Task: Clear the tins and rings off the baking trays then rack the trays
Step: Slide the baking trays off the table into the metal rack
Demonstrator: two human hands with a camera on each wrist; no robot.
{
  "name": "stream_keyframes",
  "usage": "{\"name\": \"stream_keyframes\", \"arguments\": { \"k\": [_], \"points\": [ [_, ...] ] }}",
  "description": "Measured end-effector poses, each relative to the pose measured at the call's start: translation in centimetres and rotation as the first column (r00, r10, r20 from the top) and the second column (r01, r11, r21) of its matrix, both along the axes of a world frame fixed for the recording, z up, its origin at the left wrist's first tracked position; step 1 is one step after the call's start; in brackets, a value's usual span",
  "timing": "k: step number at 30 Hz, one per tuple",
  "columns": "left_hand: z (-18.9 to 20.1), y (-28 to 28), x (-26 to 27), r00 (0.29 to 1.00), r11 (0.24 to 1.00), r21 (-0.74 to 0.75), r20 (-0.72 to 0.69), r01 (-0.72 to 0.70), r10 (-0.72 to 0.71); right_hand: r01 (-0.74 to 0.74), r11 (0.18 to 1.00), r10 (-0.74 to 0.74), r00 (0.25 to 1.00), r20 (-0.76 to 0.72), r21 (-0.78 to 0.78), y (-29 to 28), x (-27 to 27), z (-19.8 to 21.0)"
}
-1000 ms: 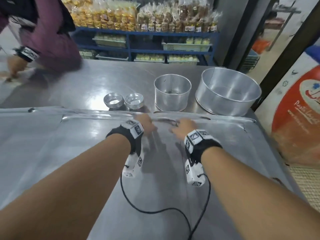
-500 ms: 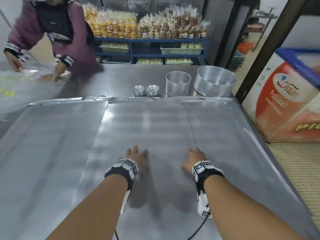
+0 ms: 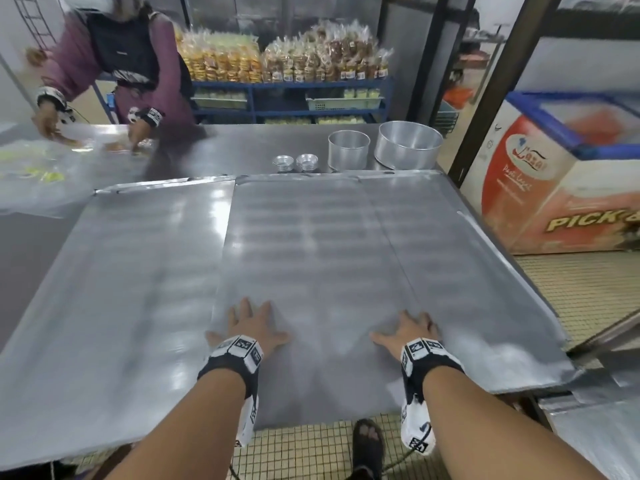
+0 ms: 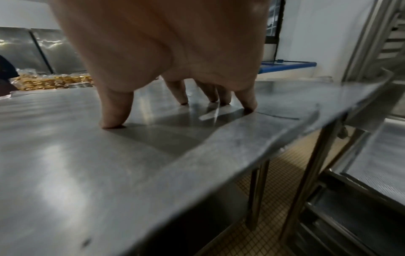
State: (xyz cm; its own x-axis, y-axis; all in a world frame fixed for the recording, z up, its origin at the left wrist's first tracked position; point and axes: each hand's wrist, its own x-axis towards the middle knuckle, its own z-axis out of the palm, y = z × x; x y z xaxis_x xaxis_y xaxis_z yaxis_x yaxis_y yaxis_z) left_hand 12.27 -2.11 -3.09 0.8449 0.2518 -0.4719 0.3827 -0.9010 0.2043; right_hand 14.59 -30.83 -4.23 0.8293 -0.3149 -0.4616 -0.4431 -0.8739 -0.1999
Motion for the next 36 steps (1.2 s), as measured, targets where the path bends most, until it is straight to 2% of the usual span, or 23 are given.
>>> {"name": "stream_keyframes", "arguments": {
  "k": [3, 6, 12, 14, 18, 22, 27, 30, 36],
  "points": [
    [0.4, -0.2, -1.9, 0.986, 0.986, 0.007, 0.021, -0.168, 0.167, 0.101, 0.993, -0.101, 0.995, -0.005, 0.053, 0.0, -2.0, 0.3],
    [0.1, 0.5, -2.6, 0.944, 0.943, -0.025, 0.01, -0.331, 0.331, 0.187, 0.982, -0.186, 0.982, -0.012, 0.038, -0.1, -2.9, 0.7],
    [0.5, 1.3, -3.4, 0.856, 0.855, -0.061, 0.028, -0.515, 0.517, 0.29, 0.955, -0.291, 0.957, 0.004, 0.062, -0.8, -2.5, 1.3],
    [0.4, 1.6, -3.3, 0.843, 0.84, -0.087, 0.016, -0.535, 0.538, 0.354, 0.933, -0.354, 0.935, -0.021, 0.059, -1.1, -2.1, 1.6],
    [0.8, 1.5, -3.0, 0.822, 0.818, -0.086, -0.043, -0.569, 0.567, 0.463, 0.87, -0.457, 0.886, -0.075, 0.169, -3.6, -0.7, 1.1],
    [0.6, 0.5, -2.6, 0.822, 0.82, -0.065, -0.088, -0.568, 0.562, 0.446, 0.852, -0.429, 0.895, -0.121, 0.273, -7.0, 0.4, -0.5],
    [0.8, -2.2, -3.0, 0.799, 0.794, -0.092, -0.105, -0.601, 0.592, 0.415, 0.859, -0.38, 0.909, -0.17, 0.299, -9.5, -0.7, 2.4],
    [0.9, -4.3, -3.0, 0.784, 0.775, -0.117, -0.101, -0.621, 0.613, 0.436, 0.82, -0.401, 0.9, -0.171, 0.369, -12.0, -0.8, 2.9],
    [0.9, -9.1, -2.1, 0.824, 0.818, -0.102, -0.114, -0.566, 0.555, 0.533, 0.719, -0.528, 0.836, -0.148, 0.447, -17.2, 0.1, 3.0]
  ]
}}
